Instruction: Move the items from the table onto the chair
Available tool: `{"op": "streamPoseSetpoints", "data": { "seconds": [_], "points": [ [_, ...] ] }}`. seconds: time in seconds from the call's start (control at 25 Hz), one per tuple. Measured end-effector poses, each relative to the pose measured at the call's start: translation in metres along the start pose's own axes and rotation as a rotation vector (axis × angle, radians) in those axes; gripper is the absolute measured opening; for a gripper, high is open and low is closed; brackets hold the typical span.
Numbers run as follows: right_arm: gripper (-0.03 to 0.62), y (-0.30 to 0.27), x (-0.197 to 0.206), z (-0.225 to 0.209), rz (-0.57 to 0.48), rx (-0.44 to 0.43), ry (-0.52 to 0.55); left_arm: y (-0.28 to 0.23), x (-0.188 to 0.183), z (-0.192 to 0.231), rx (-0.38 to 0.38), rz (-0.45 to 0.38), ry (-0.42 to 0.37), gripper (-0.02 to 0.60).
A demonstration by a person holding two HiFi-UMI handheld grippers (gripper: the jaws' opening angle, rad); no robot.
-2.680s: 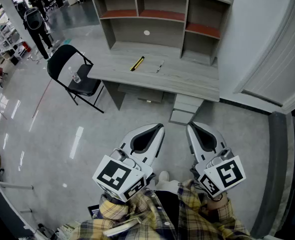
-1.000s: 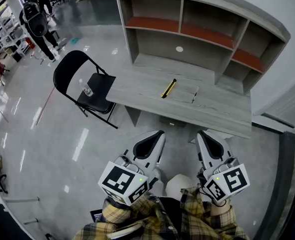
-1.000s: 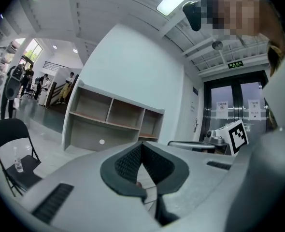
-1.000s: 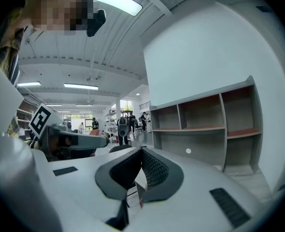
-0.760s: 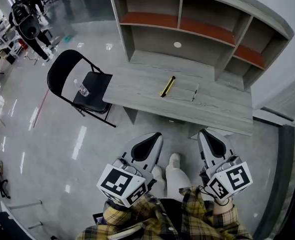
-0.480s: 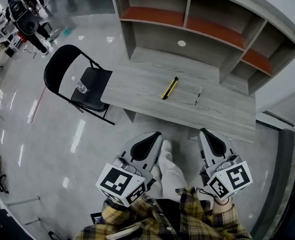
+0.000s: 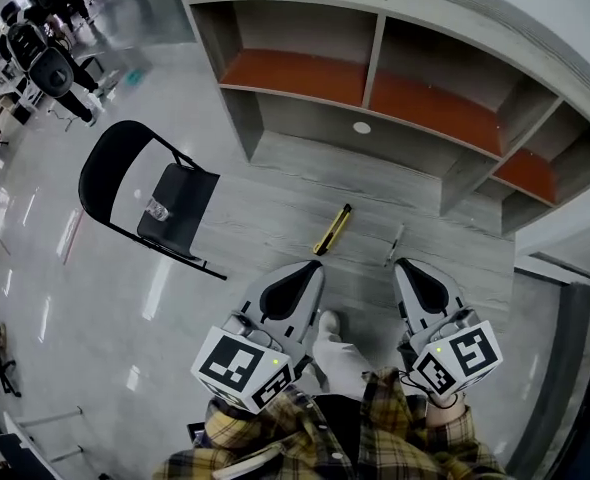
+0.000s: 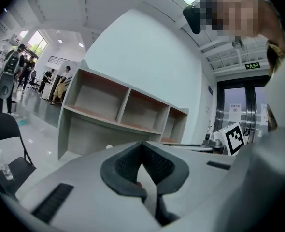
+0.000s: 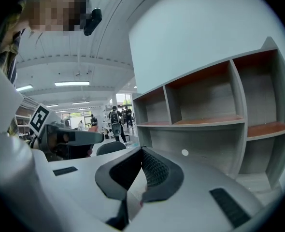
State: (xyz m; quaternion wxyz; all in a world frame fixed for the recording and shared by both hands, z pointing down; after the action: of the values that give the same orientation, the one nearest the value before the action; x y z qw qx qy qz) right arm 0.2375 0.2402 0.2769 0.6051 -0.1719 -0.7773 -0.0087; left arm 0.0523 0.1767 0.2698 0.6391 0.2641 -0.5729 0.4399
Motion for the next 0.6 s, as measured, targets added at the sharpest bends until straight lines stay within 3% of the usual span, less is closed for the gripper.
{"op": "streamPoseSetpoints", "data": {
  "seconds": [0.36, 0.6],
  "points": [
    [0.017, -0.038, -0.028, -0.043, -0.037, -0.009, 0.009, -0.062, -0.029, 0.024, 0.021, -0.028, -0.041, 0.005],
    [0.017, -0.055, -0.044, -0.060, -0.044, 0.036, 0.010, -0.096, -0.046, 0.041, 0.073, -0.028, -0.054, 0.005]
  ]
}}
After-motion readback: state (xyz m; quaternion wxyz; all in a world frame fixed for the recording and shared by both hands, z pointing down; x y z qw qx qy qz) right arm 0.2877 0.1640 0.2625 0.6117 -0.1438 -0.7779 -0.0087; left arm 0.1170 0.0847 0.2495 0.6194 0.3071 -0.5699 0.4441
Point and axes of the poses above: the fingertips, and each gripper's own axes: y backward along the fingers, z to its left, x out of its underside, the point moved 7 cm from there along y, backward along the fingers, and after that the axes turned 6 degrees about -y, right-handed, at the moved point
